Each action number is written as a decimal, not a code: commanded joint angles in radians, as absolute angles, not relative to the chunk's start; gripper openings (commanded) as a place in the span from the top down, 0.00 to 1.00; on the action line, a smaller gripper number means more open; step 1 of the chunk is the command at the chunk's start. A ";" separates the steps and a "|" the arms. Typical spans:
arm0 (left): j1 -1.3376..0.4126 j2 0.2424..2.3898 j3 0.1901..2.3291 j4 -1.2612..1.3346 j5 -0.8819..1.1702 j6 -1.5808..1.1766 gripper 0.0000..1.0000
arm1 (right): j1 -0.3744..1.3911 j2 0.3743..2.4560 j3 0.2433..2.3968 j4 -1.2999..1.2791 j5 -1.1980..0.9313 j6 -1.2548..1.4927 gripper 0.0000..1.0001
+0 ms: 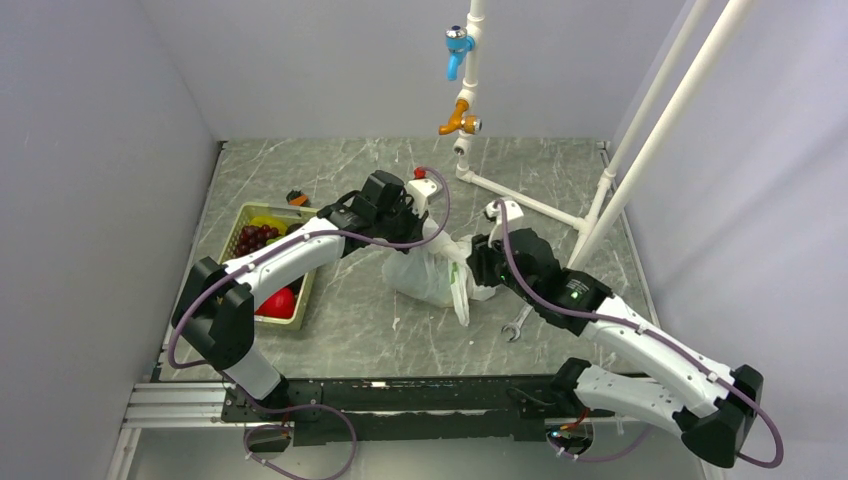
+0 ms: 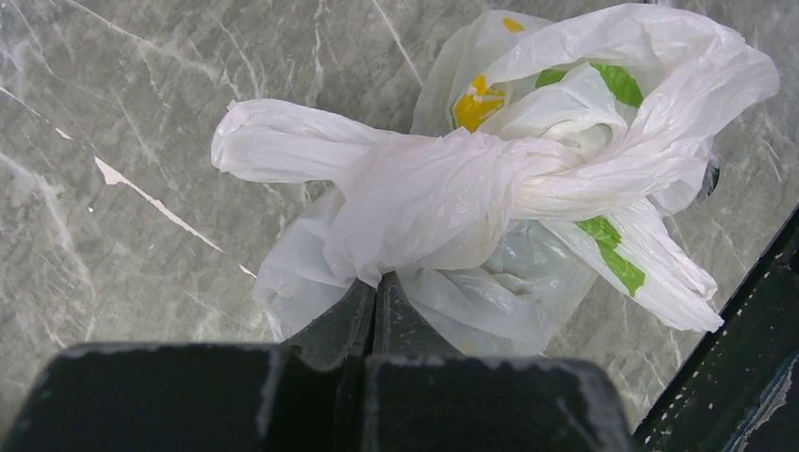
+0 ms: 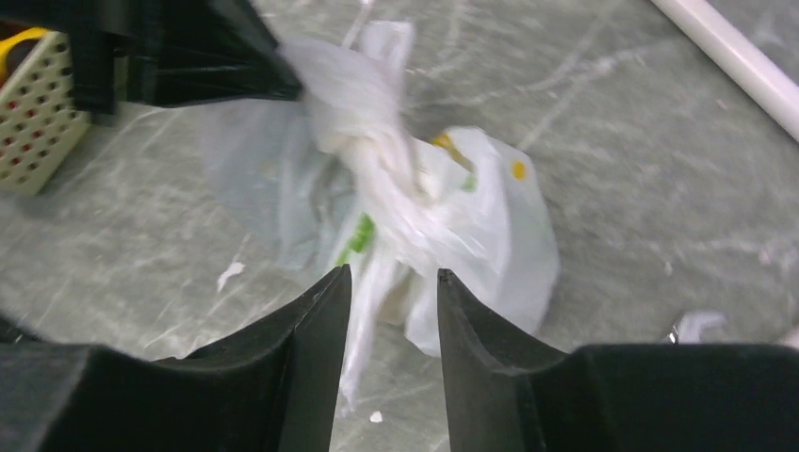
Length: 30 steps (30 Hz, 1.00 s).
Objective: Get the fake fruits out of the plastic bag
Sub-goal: Untie the plastic bag at the center of the board.
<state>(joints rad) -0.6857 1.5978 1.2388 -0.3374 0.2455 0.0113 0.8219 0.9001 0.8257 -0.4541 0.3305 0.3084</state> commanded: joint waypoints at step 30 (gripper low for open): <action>-0.684 1.581 1.264 -0.317 0.259 0.012 1.00 | 0.831 1.071 0.654 -0.060 0.415 0.250 0.76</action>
<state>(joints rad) -0.6861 1.5978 1.2388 -0.3386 0.2878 0.0109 0.8303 1.0996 0.6529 -0.0525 0.3420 0.2157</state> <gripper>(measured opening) 0.010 0.314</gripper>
